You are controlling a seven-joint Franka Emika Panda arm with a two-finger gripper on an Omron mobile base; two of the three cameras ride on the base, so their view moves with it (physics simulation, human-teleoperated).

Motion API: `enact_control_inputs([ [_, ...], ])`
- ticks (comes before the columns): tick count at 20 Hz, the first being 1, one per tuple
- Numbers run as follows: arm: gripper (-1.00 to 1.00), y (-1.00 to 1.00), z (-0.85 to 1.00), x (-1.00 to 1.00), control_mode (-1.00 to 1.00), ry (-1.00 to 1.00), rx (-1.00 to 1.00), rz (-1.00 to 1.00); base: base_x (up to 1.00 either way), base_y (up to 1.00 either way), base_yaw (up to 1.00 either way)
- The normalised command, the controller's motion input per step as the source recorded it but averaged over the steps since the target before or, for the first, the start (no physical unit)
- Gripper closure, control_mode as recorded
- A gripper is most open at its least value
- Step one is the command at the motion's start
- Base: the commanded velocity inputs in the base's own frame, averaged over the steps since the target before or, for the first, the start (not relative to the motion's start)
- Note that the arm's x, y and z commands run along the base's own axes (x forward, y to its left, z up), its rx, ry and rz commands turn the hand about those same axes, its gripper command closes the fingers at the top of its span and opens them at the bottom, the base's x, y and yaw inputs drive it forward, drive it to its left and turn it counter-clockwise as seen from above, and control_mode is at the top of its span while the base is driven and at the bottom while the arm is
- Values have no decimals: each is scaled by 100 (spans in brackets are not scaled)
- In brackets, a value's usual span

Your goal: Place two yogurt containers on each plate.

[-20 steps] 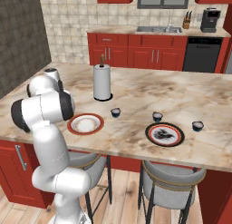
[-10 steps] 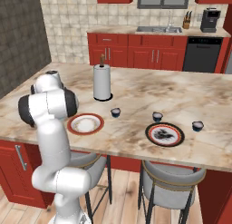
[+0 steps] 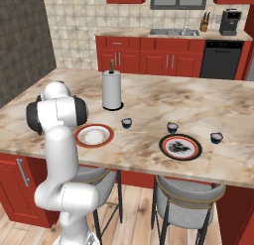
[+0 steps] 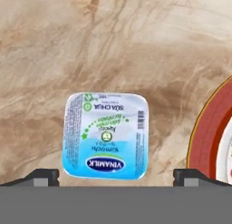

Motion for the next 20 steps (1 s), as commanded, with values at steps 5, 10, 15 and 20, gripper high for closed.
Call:
enact_control_inputs([
  [5,-100,0,-24,9,-100,0,-2,0,0,0,0],
  [10,-100,0,-19,26,-100,-1,-2,0,0,0,0],
  [15,-100,11,-15,29,-100,0,0,0,0,0,0],
  [20,100,0,-33,0,-100,-2,0,0,0,0,0],
])
